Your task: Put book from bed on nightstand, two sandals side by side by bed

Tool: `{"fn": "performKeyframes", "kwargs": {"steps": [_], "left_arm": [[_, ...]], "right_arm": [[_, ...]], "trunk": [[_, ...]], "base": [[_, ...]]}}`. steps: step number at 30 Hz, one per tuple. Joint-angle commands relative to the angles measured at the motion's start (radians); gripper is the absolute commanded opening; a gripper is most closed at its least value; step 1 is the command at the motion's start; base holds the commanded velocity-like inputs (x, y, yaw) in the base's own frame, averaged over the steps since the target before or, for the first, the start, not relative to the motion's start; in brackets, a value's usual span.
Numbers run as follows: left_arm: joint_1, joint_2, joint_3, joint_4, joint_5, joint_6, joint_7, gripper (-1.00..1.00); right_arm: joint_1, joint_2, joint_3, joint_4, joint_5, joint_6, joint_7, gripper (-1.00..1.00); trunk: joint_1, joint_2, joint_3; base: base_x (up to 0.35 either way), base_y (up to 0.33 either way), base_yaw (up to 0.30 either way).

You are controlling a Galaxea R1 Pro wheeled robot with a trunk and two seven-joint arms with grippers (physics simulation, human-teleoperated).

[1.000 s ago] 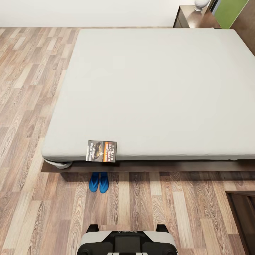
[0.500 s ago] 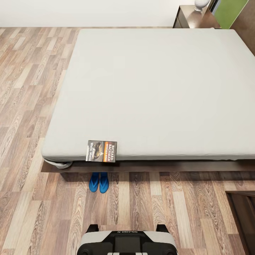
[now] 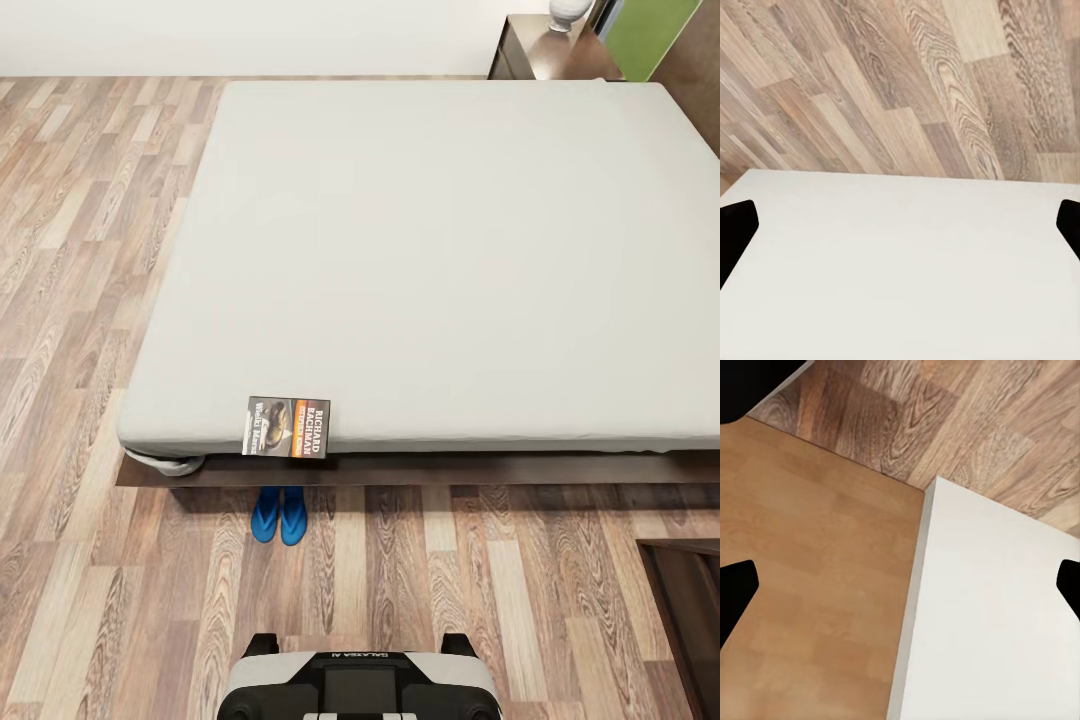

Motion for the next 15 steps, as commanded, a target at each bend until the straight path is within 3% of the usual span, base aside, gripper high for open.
{"fn": "performKeyframes", "kwargs": {"steps": [1,15], "left_arm": [[0.001,0.000,-0.008,0.001,0.003,-0.002,0.003,1.00],[0.013,0.000,-0.008,0.000,0.003,-0.002,0.003,1.00]], "right_arm": [[0.001,0.000,-0.002,-0.003,0.008,0.002,0.000,1.00],[0.000,0.000,-0.002,0.003,0.008,0.002,0.001,1.00]], "trunk": [[0.000,0.000,0.000],[0.000,0.000,0.000]], "base": [[0.000,0.000,0.000],[0.000,0.000,0.000]]}}
